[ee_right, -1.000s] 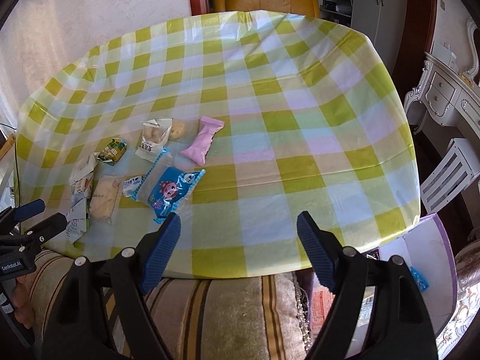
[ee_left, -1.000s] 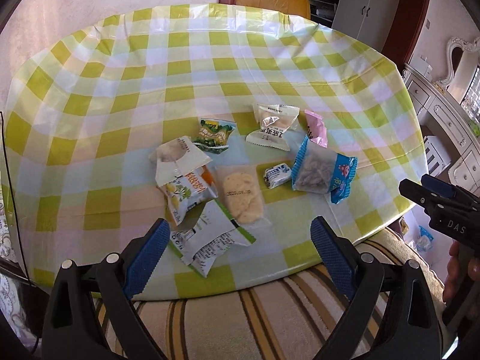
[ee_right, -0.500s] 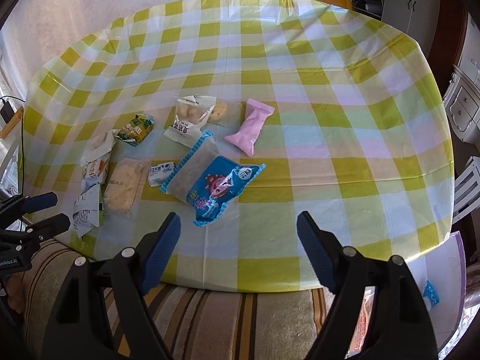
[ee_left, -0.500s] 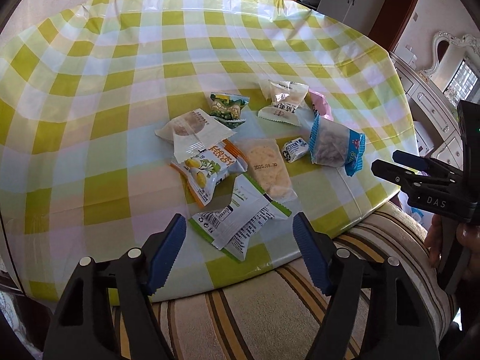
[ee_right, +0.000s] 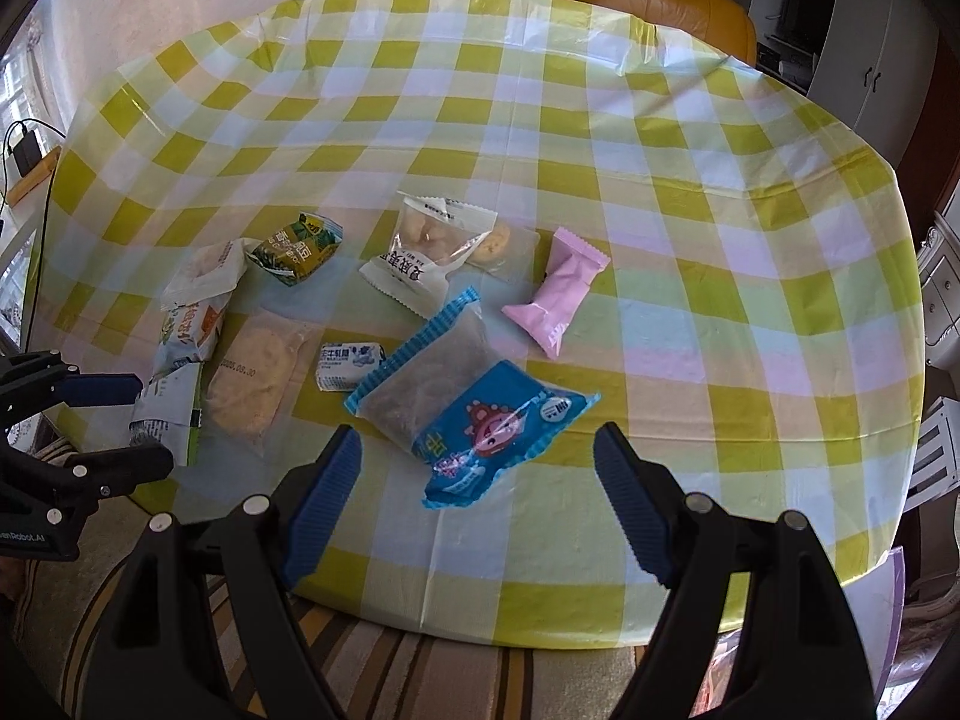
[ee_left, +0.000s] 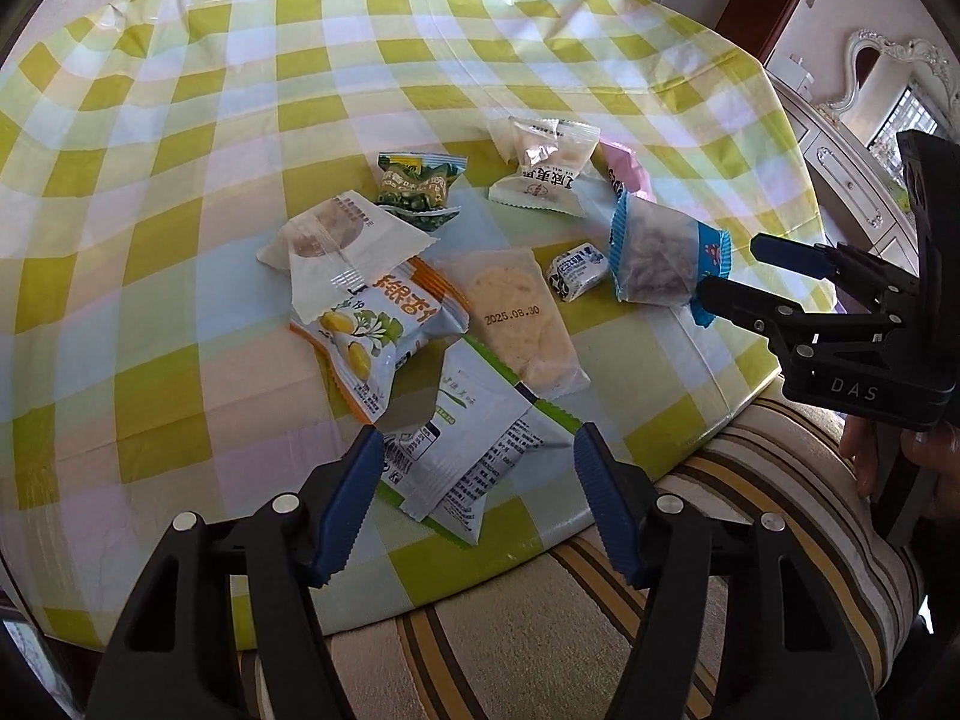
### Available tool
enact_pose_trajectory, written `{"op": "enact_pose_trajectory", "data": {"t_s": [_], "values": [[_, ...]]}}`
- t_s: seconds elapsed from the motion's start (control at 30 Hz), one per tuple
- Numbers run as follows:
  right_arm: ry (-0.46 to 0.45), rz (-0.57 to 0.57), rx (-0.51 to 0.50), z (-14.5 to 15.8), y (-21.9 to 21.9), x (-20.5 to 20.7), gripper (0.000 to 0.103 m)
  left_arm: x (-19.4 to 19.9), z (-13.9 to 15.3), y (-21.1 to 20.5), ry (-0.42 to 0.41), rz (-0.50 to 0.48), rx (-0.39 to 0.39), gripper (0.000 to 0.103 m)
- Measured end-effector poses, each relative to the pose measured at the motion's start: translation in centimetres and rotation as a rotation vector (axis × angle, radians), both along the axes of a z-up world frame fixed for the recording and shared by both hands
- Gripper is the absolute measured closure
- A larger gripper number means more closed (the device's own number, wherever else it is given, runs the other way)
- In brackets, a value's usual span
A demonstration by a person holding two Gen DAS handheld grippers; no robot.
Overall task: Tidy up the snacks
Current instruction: 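Grasp the blue cartoon-printed snack bag with the right tool, then grasp the white-and-green snack packet with the left tool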
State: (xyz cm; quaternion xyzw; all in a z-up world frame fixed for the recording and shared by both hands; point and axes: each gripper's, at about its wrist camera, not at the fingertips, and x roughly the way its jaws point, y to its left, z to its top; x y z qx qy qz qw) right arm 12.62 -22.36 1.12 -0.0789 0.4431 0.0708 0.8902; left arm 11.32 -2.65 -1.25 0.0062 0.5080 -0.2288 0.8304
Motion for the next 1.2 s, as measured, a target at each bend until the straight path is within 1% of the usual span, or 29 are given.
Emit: {"op": "enact_pose_trajectory", "data": {"t_s": [0.1, 0.13, 0.17, 0.27, 0.4, 0.47, 0.6, 0.67, 0.7, 0.73, 0.77, 0.83, 0.9, 0.97, 1.03, 1.13, 1.2], "values": [[-0.029, 0.039, -0.040, 0.2, 0.7, 0.5, 0.023, 0.0, -0.1, -0.5, 0.000, -0.023, 0.008, 0.041], [-0.037, 0.058, -0.061, 0.2, 1.0, 0.7, 0.023, 0.0, -0.2, -0.6, 0.003, -0.032, 0.009, 0.045], [-0.040, 0.077, -0.084, 0.1, 1.3, 0.9, 0.023, 0.0, -0.3, -0.8, 0.010, -0.040, 0.010, 0.046], [-0.027, 0.128, -0.141, -0.6, 2.3, 1.6, 0.023, -0.2, -0.3, -1.0, 0.004, -0.050, 0.016, 0.046], [0.011, 0.143, -0.168, -1.7, 2.5, 2.5, 0.023, -0.2, -0.4, -1.2, 0.004, -0.062, 0.017, 0.046], [0.023, 0.136, -0.169, -2.0, 2.3, 2.9, 0.023, -0.3, -0.4, -1.4, 0.001, -0.071, 0.019, 0.047], [0.063, 0.112, -0.150, -2.9, 1.7, 3.6, 0.023, -0.4, -0.2, -1.5, 0.001, -0.090, 0.000, 0.054], [0.097, 0.103, -0.123, -3.5, 1.3, 4.0, 0.023, -0.3, -0.2, -1.4, 0.004, -0.091, -0.010, 0.055], [0.106, 0.101, -0.101, -3.6, 1.0, 4.0, 0.025, -0.3, -0.2, -1.4, 0.006, -0.092, -0.019, 0.057], [0.108, 0.102, -0.082, -3.6, 0.9, 4.0, 0.036, -0.3, -0.2, -1.3, 0.009, -0.092, -0.027, 0.058], [0.109, 0.099, -0.076, -3.6, 0.7, 4.0, 0.039, -0.3, -0.2, -1.3, 0.012, -0.093, -0.035, 0.059], [0.109, 0.100, -0.071, -3.6, 0.8, 4.0, 0.040, -0.2, -0.2, -1.2, 0.019, -0.091, -0.049, 0.059], [0.107, 0.103, -0.067, -3.5, 0.8, 3.8, 0.041, 0.0, -0.3, -0.9, 0.029, -0.081, -0.067, 0.058], [0.104, 0.101, -0.055, -3.4, 0.6, 3.6, 0.042, -0.1, -0.2, -0.7, 0.026, -0.080, -0.084, 0.052], [0.096, 0.094, -0.042, -3.1, 0.3, 3.2, 0.044, -0.3, 0.3, -0.7, 0.000, -0.080, -0.083, 0.034], [0.092, 0.080, -0.020, -2.7, -0.3, 2.6, 0.044, -0.7, 0.9, -1.3, -0.040, -0.098, -0.046, 0.033], [0.092, 0.068, -0.009, -2.6, -0.7, 2.0, 0.044, -0.9, 1.1, -2.1, -0.060, -0.128, -0.004, 0.033]]}}
